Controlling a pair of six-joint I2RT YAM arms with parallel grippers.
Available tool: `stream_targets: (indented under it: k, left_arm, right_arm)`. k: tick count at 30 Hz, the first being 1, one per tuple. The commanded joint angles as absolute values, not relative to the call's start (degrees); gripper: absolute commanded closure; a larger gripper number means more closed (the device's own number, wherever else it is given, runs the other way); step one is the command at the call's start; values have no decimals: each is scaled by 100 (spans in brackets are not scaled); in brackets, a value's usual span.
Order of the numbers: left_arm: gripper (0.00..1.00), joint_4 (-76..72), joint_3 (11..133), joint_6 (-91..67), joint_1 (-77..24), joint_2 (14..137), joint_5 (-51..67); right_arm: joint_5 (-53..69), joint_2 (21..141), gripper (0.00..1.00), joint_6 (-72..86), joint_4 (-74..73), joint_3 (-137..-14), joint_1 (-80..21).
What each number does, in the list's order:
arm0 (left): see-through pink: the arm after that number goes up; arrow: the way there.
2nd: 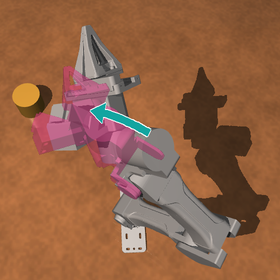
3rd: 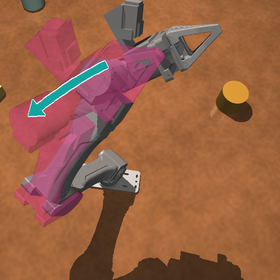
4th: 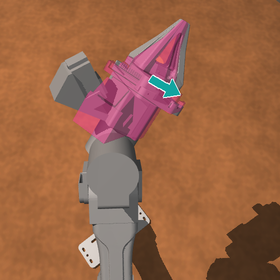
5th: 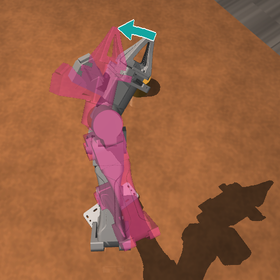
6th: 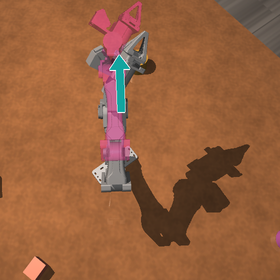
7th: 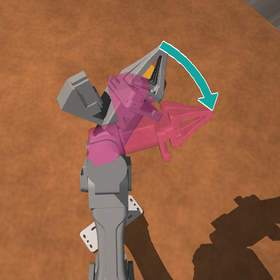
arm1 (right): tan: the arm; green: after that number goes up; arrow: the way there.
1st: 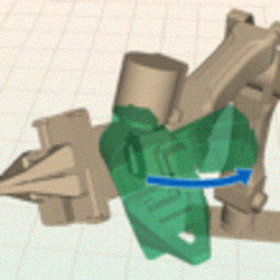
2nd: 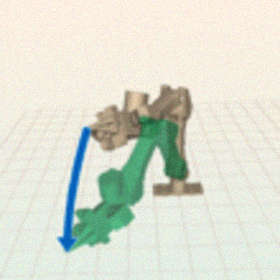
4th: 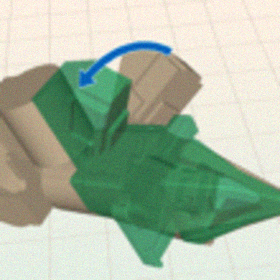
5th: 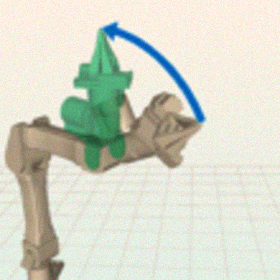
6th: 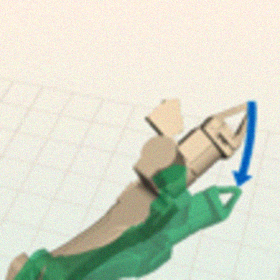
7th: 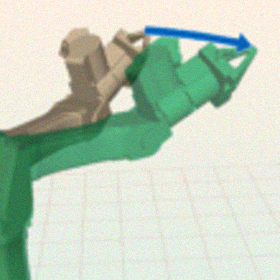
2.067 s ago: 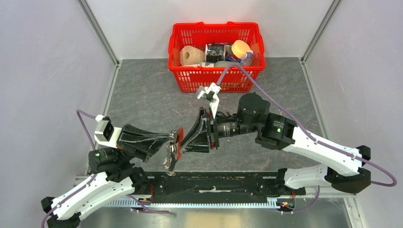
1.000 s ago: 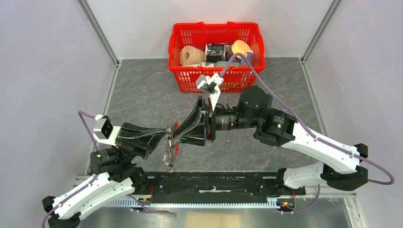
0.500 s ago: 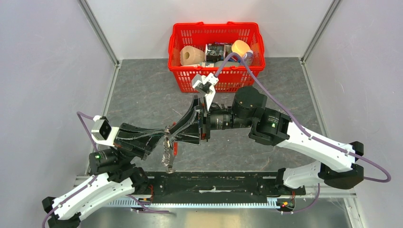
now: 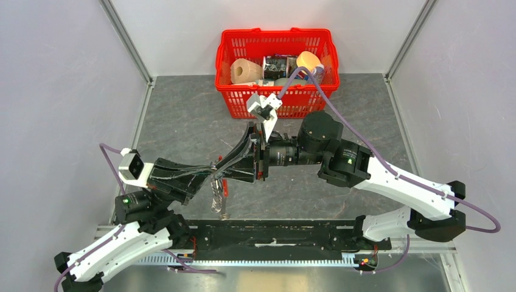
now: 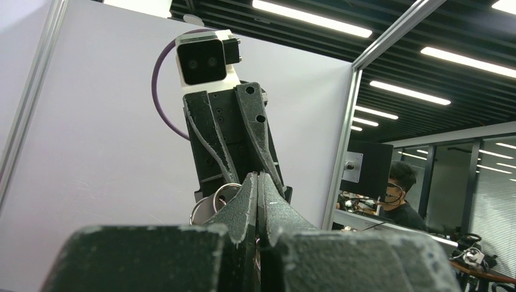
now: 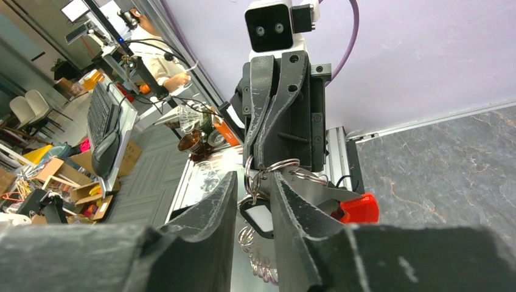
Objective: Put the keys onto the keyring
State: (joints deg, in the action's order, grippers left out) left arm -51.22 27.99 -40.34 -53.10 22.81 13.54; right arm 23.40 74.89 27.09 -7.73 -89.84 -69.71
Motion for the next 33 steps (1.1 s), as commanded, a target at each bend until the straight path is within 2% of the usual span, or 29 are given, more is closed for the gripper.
stream_targets:
  k: [1, 16, 22, 23, 25, 31, 33]
  left_arm:
    - [98, -5344, 2808, -4104, -5300, 2215, 1182]
    - [98, -5317, 2856, -4070, -5300, 2180, 1160]
    - [98, -5407, 2846, -4104, -5299, 2240, 1182]
    - [98, -5435, 2836, -4113, -5300, 2264, 1195]
    - [98, -5467, 2822, -4135, -5298, 2285, 1191]
    - [98, -5270, 2883, -4165, -5300, 2241, 1318]
    - [95, -5001, 3023, -4181, -5295, 2230, 1491]
  right_arm:
    - [2269, 7448, 70, 2585, -507, -9185, -7039]
    - [2237, 7433, 72, 2570, -526, -9100, -7066]
    - [2238, 7520, 82, 2567, -475, -9200, -7084]
    - [2248, 7544, 86, 2573, -474, -9236, -7088]
    - [2274, 7594, 100, 2561, -526, -9309, -7101]
    - [2272, 7524, 100, 2524, -747, -9347, -7110]
    - [2305, 7524, 100, 2525, -1036, -9463, -7111]
